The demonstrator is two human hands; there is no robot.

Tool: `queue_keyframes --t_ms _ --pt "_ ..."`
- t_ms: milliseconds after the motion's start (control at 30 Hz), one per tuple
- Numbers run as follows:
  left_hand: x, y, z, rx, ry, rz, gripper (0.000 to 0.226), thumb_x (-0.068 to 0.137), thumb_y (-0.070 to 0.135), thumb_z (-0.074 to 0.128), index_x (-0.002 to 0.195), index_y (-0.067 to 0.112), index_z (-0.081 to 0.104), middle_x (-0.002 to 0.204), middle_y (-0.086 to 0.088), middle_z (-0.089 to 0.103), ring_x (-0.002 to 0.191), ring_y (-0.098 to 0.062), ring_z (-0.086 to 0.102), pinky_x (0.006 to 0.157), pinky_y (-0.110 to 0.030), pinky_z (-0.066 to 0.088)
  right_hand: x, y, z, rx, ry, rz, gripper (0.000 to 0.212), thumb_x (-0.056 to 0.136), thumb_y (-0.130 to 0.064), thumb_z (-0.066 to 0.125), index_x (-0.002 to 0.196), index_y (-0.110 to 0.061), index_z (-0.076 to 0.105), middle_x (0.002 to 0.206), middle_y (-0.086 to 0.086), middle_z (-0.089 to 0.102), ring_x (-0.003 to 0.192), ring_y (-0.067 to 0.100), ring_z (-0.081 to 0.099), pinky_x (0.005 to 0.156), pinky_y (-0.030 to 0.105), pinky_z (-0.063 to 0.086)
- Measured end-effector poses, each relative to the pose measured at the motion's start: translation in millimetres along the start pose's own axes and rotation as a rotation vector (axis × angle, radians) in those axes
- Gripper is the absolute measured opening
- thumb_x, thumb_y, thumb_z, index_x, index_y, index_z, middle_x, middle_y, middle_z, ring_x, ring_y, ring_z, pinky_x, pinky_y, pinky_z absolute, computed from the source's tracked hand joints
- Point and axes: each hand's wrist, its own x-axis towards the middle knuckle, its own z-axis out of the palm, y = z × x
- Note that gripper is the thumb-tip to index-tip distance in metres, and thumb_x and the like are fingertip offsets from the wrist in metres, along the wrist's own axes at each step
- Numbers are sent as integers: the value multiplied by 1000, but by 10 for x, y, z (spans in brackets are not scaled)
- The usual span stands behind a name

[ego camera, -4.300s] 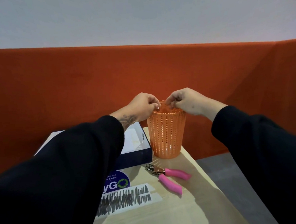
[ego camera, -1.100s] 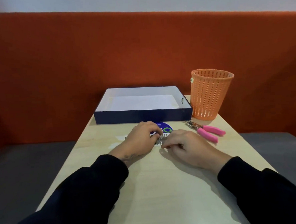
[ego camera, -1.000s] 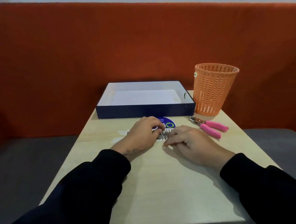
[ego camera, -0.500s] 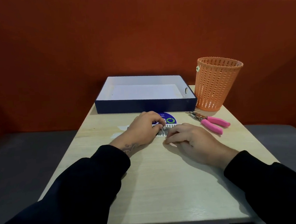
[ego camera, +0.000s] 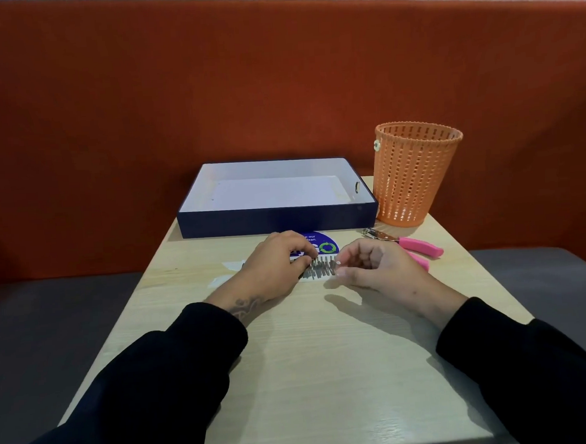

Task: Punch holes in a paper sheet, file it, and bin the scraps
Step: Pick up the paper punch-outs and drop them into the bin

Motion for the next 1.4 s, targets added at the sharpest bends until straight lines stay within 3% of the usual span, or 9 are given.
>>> queue_keyframes --t_ms 267,600,700,833,1000,1133,1300,1400 --pt "181 252 -141 -32 3 1 14 95 31 62 106 31 71 110 18 63 106 -6 59 96 -40 52 93 -194 -202 -154 154 -76 5 94 -13 73 88 -12 73 77 -4 70 71 6 61 67 20 51" --pt "1273 1279 -447 65 168 245 32 92 34 65 123 26 63 129 10 55 99 -13 61 88 -39 54 741 -1037 -1409 -513 530 -163 11 93 -27 74 83 -21 73 83 -4 73 74 11 63 68 29 51" --pt "1525 1497 -437 134 147 260 38 93 33 66 129 24 59 138 8 51 97 -13 61 85 -37 55 948 -1148 -1670 -549 494 -55 11 91 -28 77 83 -22 73 78 -4 69 71 12 60 63 28 47" --pt "1726 1613 -351 204 11 237 39 94 29 65 132 23 60 135 5 60 111 -17 61 93 -39 53 1140 -1143 -1845 -674 420 71 9 87 -28 81 82 -21 77 78 -3 68 71 12 58 57 26 42" --pt "1838 1598 -278 167 8 192 25 97 24 59 117 25 73 107 9 70 91 -13 63 79 -30 50 1245 -1067 -1954 -673 376 143 6 86 -29 82 82 -25 80 86 -5 73 82 10 63 67 27 45" --pt "1842 1582 -234 117 8 182 26 99 21 56 119 24 73 110 8 71 93 -11 65 85 -34 56 1238 -1072 -2013 -674 336 157 11 90 -30 77 96 -23 82 92 -6 75 89 9 64 79 29 45" --pt "1834 1555 -210 64 36 168 25 99 22 57 118 23 73 108 9 71 90 -8 64 81 -29 55 1224 -1082 -2031 -686 263 156 13 96 -27 70 101 -25 82 94 -8 75 89 8 64 70 22 43" --pt "1817 1559 -192 48 49 159 26 99 21 57 120 22 73 114 7 72 96 -10 64 83 -28 53 1221 -1097 -2018 -703 216 169 17 100 -23 65 103 -27 80 99 -8 74 95 9 65 79 27 44"
